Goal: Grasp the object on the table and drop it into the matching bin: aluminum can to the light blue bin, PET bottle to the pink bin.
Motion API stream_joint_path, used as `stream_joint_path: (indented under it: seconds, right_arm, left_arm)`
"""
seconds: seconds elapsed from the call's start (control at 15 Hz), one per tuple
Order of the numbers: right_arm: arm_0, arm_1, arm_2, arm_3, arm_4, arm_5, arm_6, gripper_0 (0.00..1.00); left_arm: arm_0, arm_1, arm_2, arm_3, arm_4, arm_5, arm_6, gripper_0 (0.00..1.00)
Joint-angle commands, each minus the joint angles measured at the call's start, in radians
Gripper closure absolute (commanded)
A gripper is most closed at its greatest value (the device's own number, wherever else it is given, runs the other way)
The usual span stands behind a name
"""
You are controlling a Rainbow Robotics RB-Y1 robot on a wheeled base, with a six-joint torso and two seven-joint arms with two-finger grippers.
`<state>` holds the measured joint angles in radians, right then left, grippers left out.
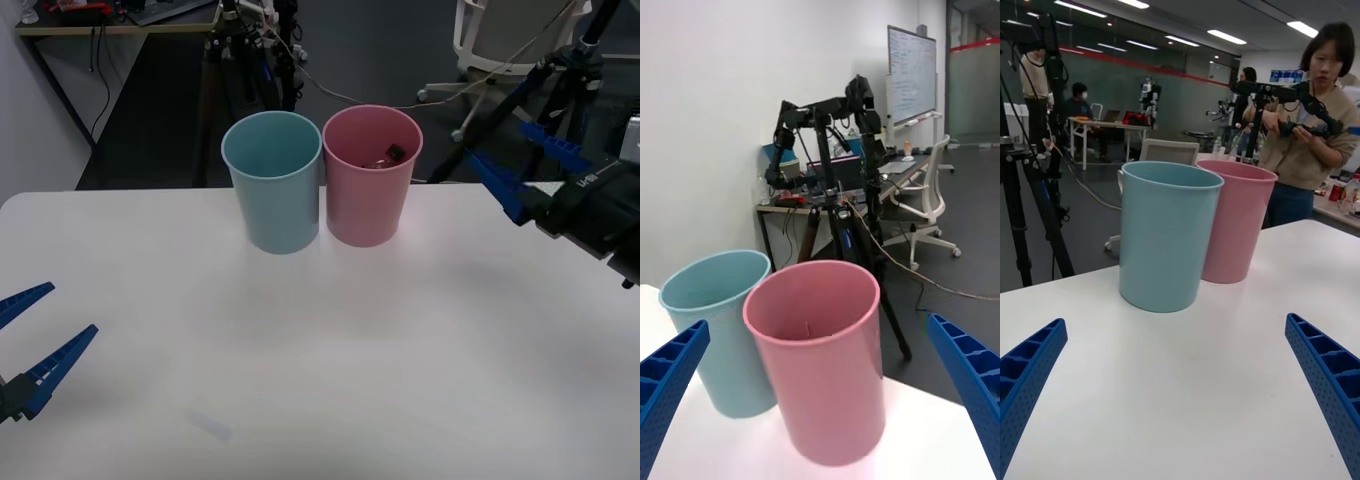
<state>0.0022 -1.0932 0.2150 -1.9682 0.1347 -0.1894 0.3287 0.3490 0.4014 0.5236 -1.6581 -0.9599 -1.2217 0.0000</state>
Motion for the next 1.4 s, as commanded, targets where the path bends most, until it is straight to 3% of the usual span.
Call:
stream_joint_path:
  seconds: [0.07,0.4,0.73,1.07,1.4]
  right_arm:
    - [0.102,0.053,-0.052,0.012,0.089,-0.058,-0.010,0.00]
    - [0.205,0.168,-0.112,0.051,0.290,-0.190,-0.131,0.00]
    - [0.219,0.291,-0.132,0.163,0.490,-0.404,-0.171,0.00]
    - [0.239,0.332,-0.183,0.163,0.585,-0.542,-0.247,0.00]
    - [0.240,0.337,-0.181,0.158,0.595,-0.550,-0.251,0.00]
  left_arm:
    - [0.000,0.000,0.000,0.000,0.000,0.000,0.000,0.00]
    - [0.000,0.000,0.000,0.000,0.000,0.000,0.000,0.00]
    - [0.000,0.000,0.000,0.000,0.000,0.000,0.000,0.00]
    - [0.000,0.000,0.000,0.000,0.000,0.000,0.000,0.00]
    - [0.000,0.000,0.000,0.000,0.000,0.000,0.000,0.00]
